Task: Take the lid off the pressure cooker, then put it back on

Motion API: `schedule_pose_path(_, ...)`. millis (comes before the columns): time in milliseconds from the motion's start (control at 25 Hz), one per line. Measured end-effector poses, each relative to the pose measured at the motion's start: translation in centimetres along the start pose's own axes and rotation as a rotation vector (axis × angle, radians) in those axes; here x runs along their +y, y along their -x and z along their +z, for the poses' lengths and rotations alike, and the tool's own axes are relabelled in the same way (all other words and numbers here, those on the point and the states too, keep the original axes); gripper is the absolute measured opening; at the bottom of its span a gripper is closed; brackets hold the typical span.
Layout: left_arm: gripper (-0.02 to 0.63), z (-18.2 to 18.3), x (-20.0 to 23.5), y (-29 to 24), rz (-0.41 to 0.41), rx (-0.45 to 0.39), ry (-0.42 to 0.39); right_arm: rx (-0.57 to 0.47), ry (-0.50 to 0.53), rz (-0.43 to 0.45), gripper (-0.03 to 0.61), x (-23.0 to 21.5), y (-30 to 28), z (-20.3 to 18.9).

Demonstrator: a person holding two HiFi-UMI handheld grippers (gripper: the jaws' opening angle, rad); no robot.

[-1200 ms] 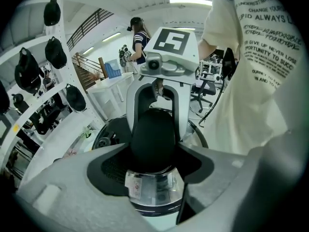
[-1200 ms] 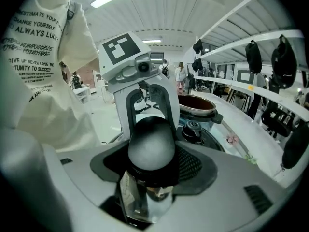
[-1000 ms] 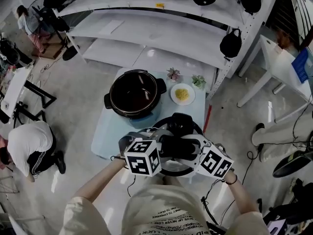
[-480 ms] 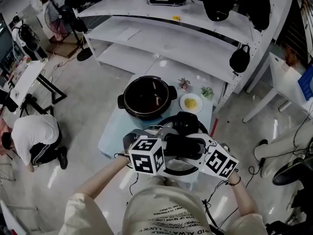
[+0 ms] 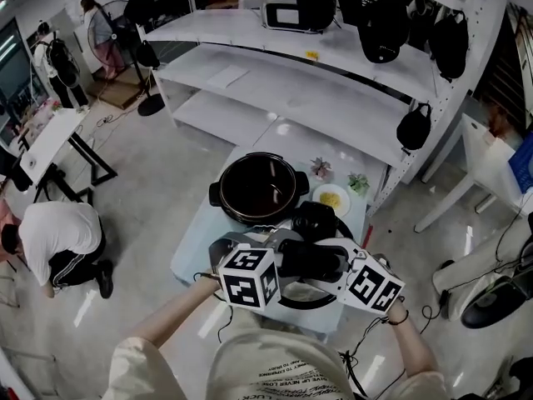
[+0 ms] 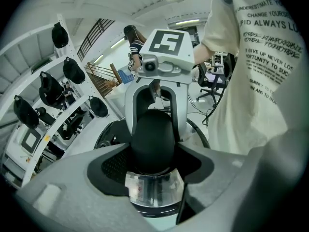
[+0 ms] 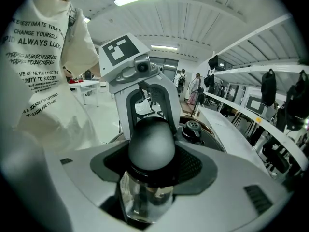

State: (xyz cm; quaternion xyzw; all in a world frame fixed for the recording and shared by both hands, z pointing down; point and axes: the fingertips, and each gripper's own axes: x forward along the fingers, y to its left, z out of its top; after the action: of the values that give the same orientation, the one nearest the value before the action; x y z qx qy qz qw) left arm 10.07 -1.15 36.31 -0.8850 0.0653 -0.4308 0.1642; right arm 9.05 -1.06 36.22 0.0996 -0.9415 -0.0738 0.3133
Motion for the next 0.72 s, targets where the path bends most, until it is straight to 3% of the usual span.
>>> schedule_pose_path(720, 0.287, -7.2, 6.7, 5.0, -0.072, -0.076, -0.109, 0.028, -0.079, -0.072, 0.276, -5.9, -7.5, 6.1)
